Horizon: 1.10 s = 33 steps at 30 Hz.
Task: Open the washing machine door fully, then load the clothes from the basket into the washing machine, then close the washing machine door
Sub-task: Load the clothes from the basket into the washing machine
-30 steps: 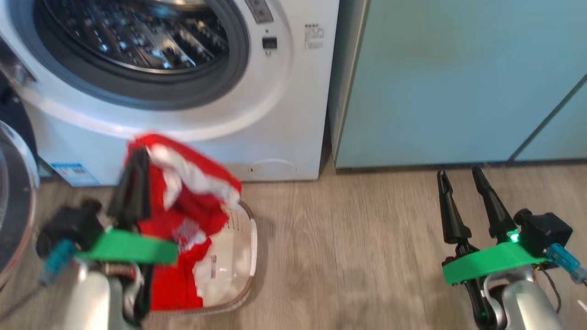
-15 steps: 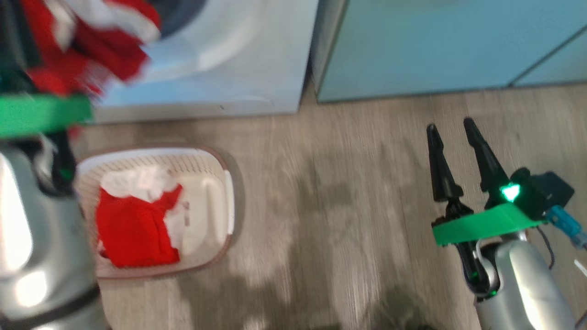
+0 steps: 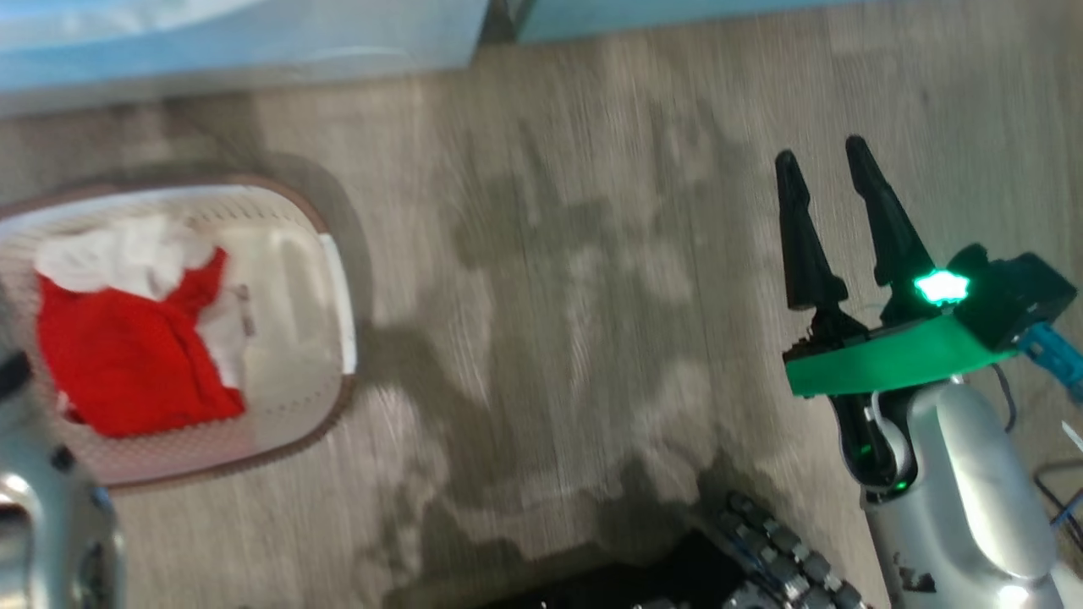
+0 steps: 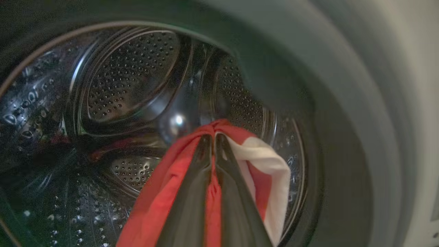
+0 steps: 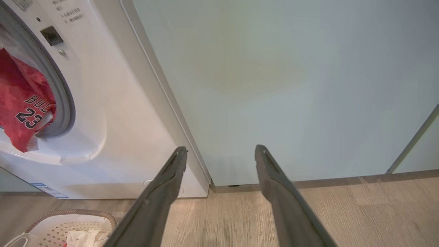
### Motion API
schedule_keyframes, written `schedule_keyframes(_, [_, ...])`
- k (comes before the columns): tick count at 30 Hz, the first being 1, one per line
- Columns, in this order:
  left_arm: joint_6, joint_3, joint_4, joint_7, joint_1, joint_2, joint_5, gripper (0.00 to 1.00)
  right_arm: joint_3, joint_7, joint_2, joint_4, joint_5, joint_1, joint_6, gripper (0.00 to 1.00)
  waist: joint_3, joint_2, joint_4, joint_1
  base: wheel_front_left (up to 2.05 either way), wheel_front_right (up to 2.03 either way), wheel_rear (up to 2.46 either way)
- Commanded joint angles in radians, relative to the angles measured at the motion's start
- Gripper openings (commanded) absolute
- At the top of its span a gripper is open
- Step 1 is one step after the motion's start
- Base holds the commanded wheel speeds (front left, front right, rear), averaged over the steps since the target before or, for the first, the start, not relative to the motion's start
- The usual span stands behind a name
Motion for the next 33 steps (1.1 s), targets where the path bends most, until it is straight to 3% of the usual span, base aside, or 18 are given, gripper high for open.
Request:
schedule_keyframes(1, [-0.001,0.008,-0.016,-0.004,-0.041,0.059,-0.003,0.00,0.024,-0.009,-0.002,-0.035,0.011,-0.002,0.000,1.00,0.072,0.0000,-0.038,-0.0002,0.00,0.00,0.00])
schedule_keyframes(11, [-0.001,-0.118,0.151,-0.004,-0.254,0.237,-0.018,0.00,0.064,-0.009,-0.002,-0.046,0.059,-0.044,0.000,1.00,0.204,0.0000,-0.069,-0.0002,0.00,0.00,0.00])
schedule_keyframes(15, [-0.001,-0.194,0.284,-0.004,-0.368,0.334,0.007,0.00,0.082,-0.009,-0.002,-0.044,0.072,-0.054,0.000,1.00,0.233,0.0000,-0.080,-0.0002,0.00,0.00,0.00])
schedule_keyframes(18, [-0.001,-0.242,0.367,-0.004,-0.457,0.374,0.021,0.00,0.099,-0.009,-0.002,-0.040,0.081,-0.062,0.000,1.00,0.244,0.0000,-0.094,-0.0002,0.00,0.00,0.00])
schedule_keyframes(21, [-0.001,-0.297,0.410,-0.004,-0.543,0.402,0.022,0.00,0.111,-0.009,-0.002,-0.040,0.090,-0.067,0.000,1.00,0.254,0.0000,-0.105,-0.0002,0.00,0.00,0.00])
schedule_keyframes(25, [0.034,-0.248,0.333,-0.004,-0.644,0.402,0.017,0.00,0.117,-0.009,-0.002,-0.044,0.098,-0.078,0.000,1.00,0.270,0.0000,-0.120,-0.0002,0.00,0.00,0.00])
schedule_keyframes(29, [0.044,-0.235,0.248,-0.004,-0.618,0.386,0.039,0.00,0.116,-0.009,-0.002,-0.045,0.103,-0.083,0.000,1.00,0.278,0.0000,-0.122,-0.0002,0.00,0.00,0.00])
schedule_keyframes(33, [0.033,-0.237,0.277,-0.004,-0.557,0.372,0.040,0.00,0.118,-0.009,-0.002,-0.042,0.100,-0.081,0.000,1.00,0.273,0.0000,-0.118,-0.0002,0.00,0.00,0.00])
